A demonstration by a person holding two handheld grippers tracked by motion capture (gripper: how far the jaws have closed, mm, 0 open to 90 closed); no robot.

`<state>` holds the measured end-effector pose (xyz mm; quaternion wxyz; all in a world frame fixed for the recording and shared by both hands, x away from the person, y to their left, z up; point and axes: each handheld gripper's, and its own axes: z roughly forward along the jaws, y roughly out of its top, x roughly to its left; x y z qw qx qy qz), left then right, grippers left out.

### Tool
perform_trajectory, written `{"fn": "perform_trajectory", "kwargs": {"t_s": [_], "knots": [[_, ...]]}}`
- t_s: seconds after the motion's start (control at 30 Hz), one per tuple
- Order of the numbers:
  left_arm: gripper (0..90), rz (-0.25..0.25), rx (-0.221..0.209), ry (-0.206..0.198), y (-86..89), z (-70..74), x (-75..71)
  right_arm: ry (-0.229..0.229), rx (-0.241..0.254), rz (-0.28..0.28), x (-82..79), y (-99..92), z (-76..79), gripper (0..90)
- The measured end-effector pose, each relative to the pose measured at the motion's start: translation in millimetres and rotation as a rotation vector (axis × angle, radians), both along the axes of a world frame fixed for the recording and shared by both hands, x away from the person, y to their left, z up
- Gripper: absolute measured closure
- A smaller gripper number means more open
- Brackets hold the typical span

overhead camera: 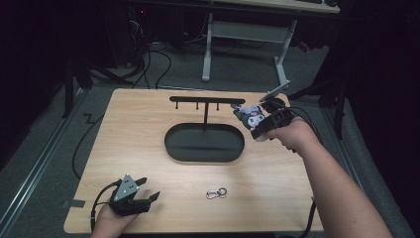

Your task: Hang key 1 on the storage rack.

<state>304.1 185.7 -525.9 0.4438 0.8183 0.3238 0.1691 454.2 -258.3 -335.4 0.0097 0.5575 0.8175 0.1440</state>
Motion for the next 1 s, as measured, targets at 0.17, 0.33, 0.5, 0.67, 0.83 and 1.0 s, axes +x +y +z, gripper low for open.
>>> {"fn": "perform_trajectory", "kwargs": {"t_s": [0.17, 0.33, 0.5, 0.67, 0.83, 1.0], "knots": [[30.7, 0.000, 0.001, -0.005, -0.7, -0.5, -0.2, 0.012, -0.002, -0.002, 0.7, -0.1, -15.0, 48.4], [30.7, -0.001, 0.001, 0.001, -0.1, -0.3, 0.0, 0.006, -0.007, 0.000, 2.1, 2.9, -23.7, 48.4], [30.8, -0.004, 0.001, -0.002, -0.8, -0.5, -0.5, -0.010, 0.000, 0.016, 3.9, 13.3, -43.4, 47.8], [30.8, -0.007, 0.002, -0.002, -1.1, -0.4, -0.6, -0.025, -0.001, 0.021, 6.5, 19.6, -54.3, 47.6], [30.8, -0.007, 0.002, 0.000, -0.7, -0.6, -0.3, -0.036, -0.001, 0.005, 11.8, 26.6, -65.5, 46.6], [30.8, -0.010, 0.002, 0.002, -0.8, -0.7, -0.4, -0.044, -0.007, -0.016, 15.5, 26.5, -72.9, 43.9]]}}
